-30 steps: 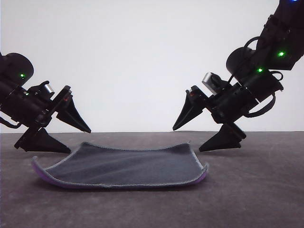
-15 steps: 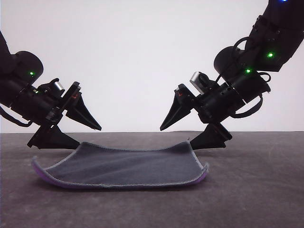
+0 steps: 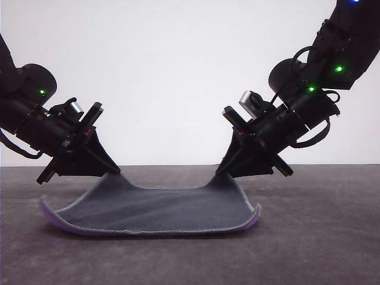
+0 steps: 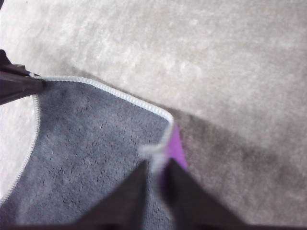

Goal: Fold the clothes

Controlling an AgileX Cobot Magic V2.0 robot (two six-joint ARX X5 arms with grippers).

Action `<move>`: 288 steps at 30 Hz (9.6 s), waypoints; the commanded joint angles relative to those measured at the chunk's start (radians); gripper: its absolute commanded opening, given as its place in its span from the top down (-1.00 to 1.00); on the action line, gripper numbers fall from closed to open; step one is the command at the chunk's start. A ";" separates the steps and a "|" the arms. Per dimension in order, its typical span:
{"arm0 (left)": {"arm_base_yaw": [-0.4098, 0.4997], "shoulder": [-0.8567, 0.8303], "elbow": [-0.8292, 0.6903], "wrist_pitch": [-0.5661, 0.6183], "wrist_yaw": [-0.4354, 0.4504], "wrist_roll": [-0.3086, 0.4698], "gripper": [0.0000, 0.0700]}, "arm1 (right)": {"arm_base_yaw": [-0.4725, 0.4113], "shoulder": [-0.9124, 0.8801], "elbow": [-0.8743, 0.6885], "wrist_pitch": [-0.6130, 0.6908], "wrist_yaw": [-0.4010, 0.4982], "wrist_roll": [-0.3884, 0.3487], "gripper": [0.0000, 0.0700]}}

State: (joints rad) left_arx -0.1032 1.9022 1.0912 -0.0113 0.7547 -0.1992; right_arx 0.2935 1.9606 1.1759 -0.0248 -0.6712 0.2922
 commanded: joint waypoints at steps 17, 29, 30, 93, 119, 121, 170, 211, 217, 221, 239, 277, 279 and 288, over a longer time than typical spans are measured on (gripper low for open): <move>0.015 0.019 0.172 -0.501 0.130 0.214 0.97 | -0.079 0.006 0.038 -0.253 -0.321 -0.115 0.99; 0.015 0.018 0.183 -0.817 0.134 0.404 0.97 | -0.078 0.002 0.043 -0.579 -0.382 -0.326 0.98; 0.015 0.018 0.183 -0.837 0.137 0.418 0.97 | -0.078 0.001 0.043 -0.605 -0.383 -0.344 0.98; 0.114 -0.294 0.198 -1.124 -0.055 0.511 -0.25 | -0.090 -0.340 0.046 -1.019 -0.035 -0.529 -0.43; 0.184 -0.315 0.194 -1.082 -0.074 0.474 -0.25 | -0.049 -0.504 -0.423 -0.337 -0.092 -0.062 -0.42; 0.184 -0.315 0.194 -1.078 -0.074 0.471 -0.25 | -0.026 -0.482 -0.423 -0.304 -0.091 -0.046 -0.42; 0.182 -0.315 0.194 -1.065 -0.074 0.448 -0.25 | 0.308 -0.228 -0.346 0.229 -0.132 0.296 0.99; 0.182 -0.315 0.194 -1.071 -0.075 0.448 -0.25 | 0.423 -0.034 -0.064 0.221 -0.252 0.305 -0.22; 0.182 -0.322 0.194 -1.096 -0.076 0.449 -0.25 | 0.342 -0.164 -0.063 0.032 -0.170 0.147 -0.22; 0.182 -0.343 0.194 -1.097 -0.078 0.449 -0.25 | 0.248 -0.328 -0.063 -0.257 0.026 -0.055 -0.22; 0.157 -0.561 0.138 -1.082 -0.223 0.411 -0.25 | -0.021 -0.925 -0.193 -0.707 0.579 -0.257 -0.22; 0.140 -0.700 0.097 -1.012 -0.414 0.310 0.95 | -0.021 -1.041 -0.351 -0.656 0.627 -0.248 0.99; 0.140 -0.700 0.097 -1.013 -0.414 0.310 0.95 | -0.021 -1.041 -0.351 -0.656 0.627 -0.248 0.99; 0.142 -0.761 0.068 -0.942 -0.417 0.301 0.95 | -0.021 -1.041 -0.351 -0.656 0.627 -0.247 0.99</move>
State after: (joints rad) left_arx 0.0380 1.1584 1.1582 -0.9832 0.3413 0.1130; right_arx 0.2680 0.9134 0.8143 -0.6907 -0.0479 0.0486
